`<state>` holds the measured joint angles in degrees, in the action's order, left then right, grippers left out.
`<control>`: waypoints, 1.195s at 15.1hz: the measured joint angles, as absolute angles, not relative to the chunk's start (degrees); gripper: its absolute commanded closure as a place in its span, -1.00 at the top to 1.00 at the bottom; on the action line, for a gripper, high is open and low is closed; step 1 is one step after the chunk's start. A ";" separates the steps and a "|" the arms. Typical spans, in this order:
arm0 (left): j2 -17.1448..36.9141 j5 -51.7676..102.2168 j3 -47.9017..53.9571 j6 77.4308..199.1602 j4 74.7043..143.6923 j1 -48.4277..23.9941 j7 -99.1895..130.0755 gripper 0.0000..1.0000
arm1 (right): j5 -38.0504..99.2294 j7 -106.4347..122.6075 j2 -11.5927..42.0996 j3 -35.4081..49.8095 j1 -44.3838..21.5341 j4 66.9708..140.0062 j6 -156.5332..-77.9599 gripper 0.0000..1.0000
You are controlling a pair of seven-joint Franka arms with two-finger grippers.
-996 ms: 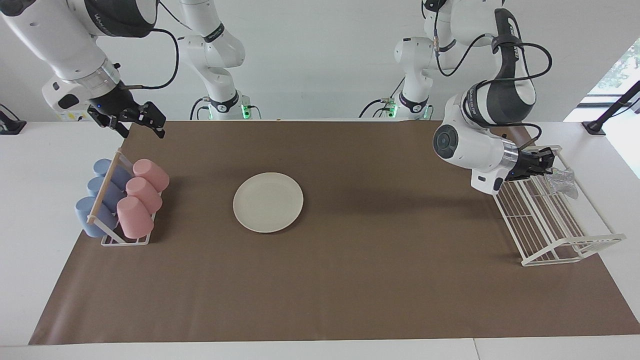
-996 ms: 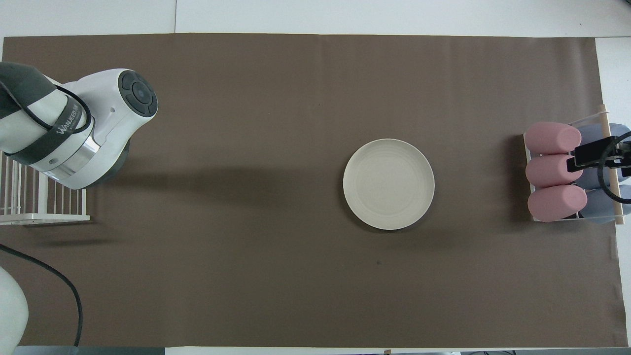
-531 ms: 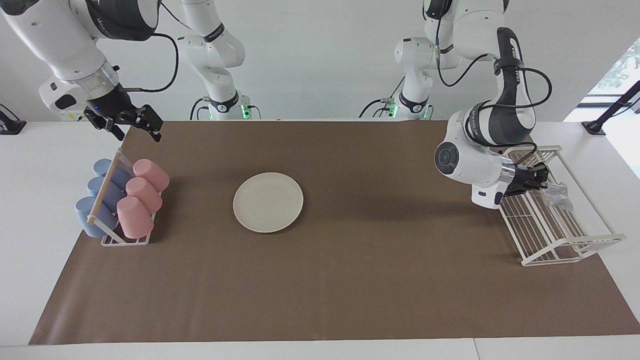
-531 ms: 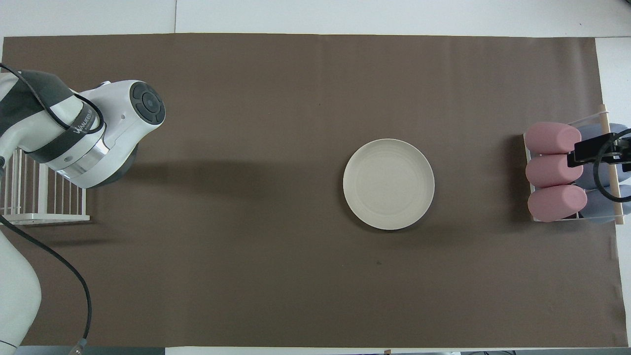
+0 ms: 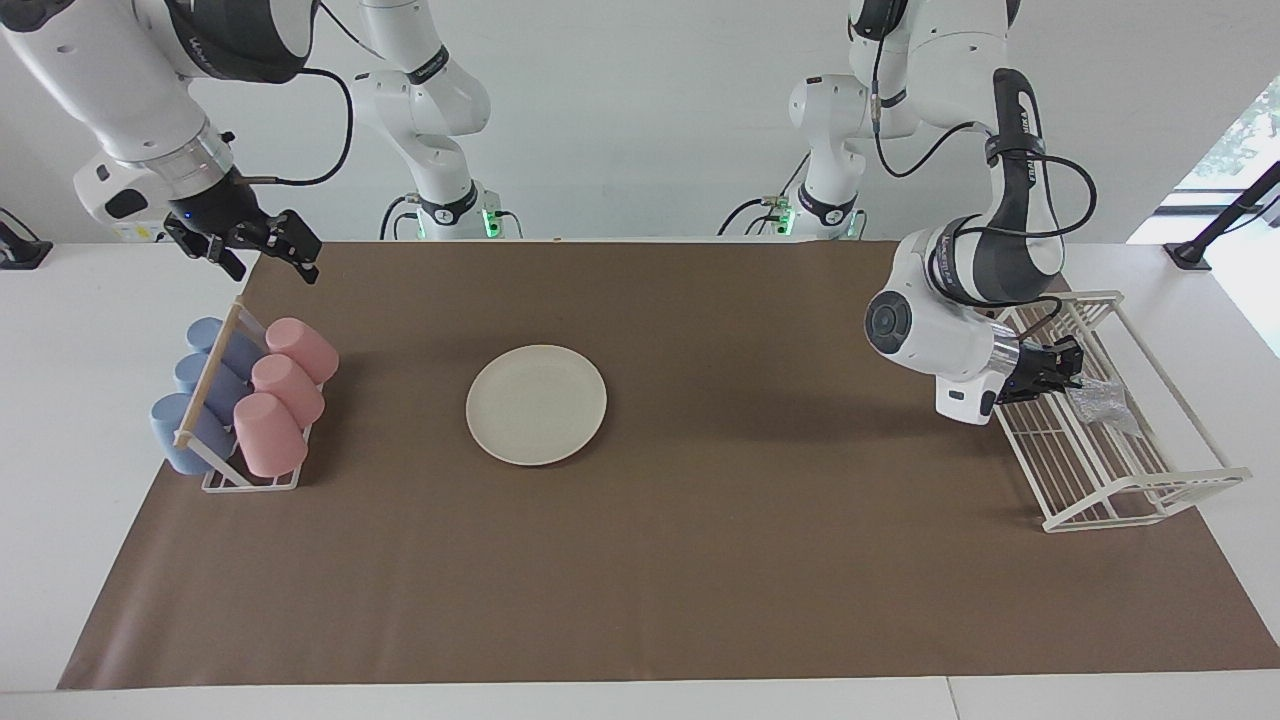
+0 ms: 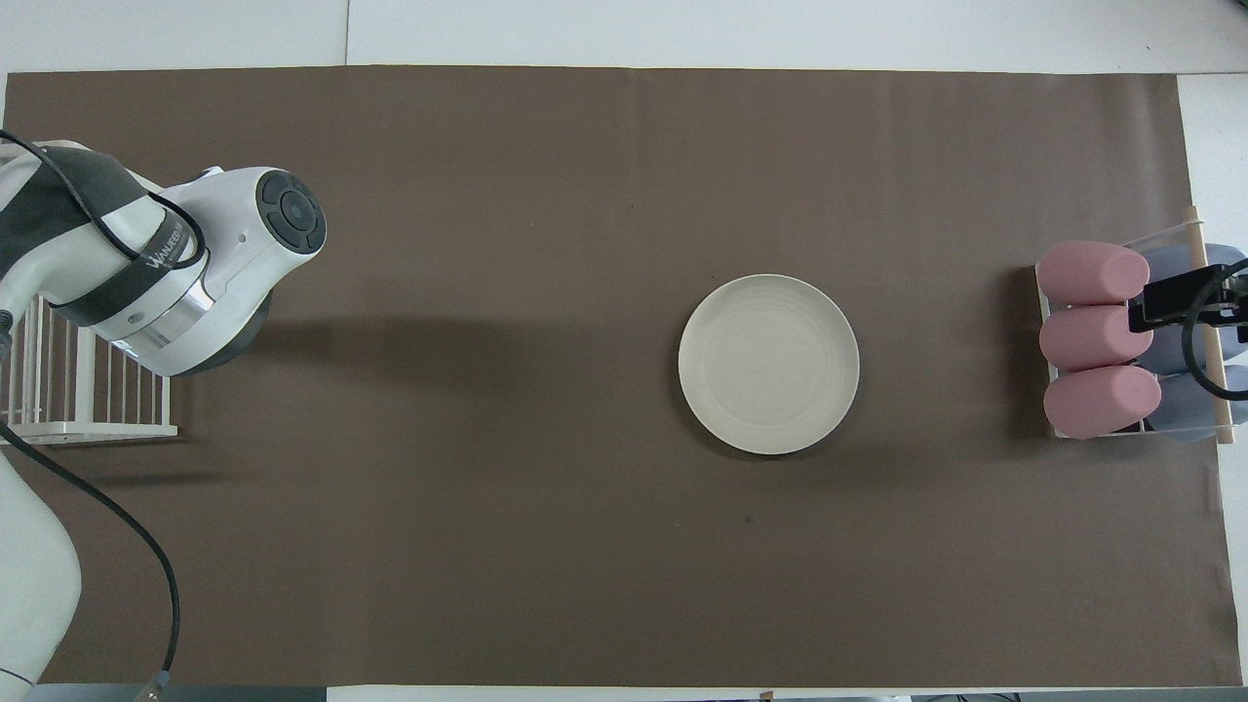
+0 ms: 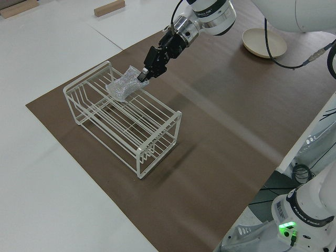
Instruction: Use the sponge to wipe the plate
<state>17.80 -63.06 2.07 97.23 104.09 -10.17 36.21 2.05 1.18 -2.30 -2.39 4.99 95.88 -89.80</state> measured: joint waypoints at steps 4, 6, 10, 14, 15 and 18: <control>17.80 -62.54 2.19 97.32 104.10 -10.17 36.30 1.00 | 2.05 1.18 -2.30 -2.20 4.89 95.88 -89.80 1.00; 17.80 -62.52 2.21 97.38 104.10 -10.17 36.31 1.00 | 2.05 1.18 -2.31 -2.20 4.89 95.88 -89.80 1.00; 17.09 -54.57 2.18 99.26 101.94 -10.07 36.26 1.00 | 2.05 1.18 -2.31 -2.20 4.89 95.89 -89.80 1.00; 15.07 -40.60 1.97 99.59 94.90 -8.79 31.85 1.00 | 2.05 1.18 -2.31 -2.20 4.89 95.89 -89.80 1.00; 14.59 -36.53 1.91 99.59 92.91 -8.09 30.47 1.00 | 2.05 1.18 -2.31 -2.20 4.89 95.89 -89.80 1.00; 13.36 -25.27 1.55 99.59 88.01 -6.24 28.51 1.00 | 2.05 1.18 -2.31 -2.20 4.89 95.89 -89.80 1.00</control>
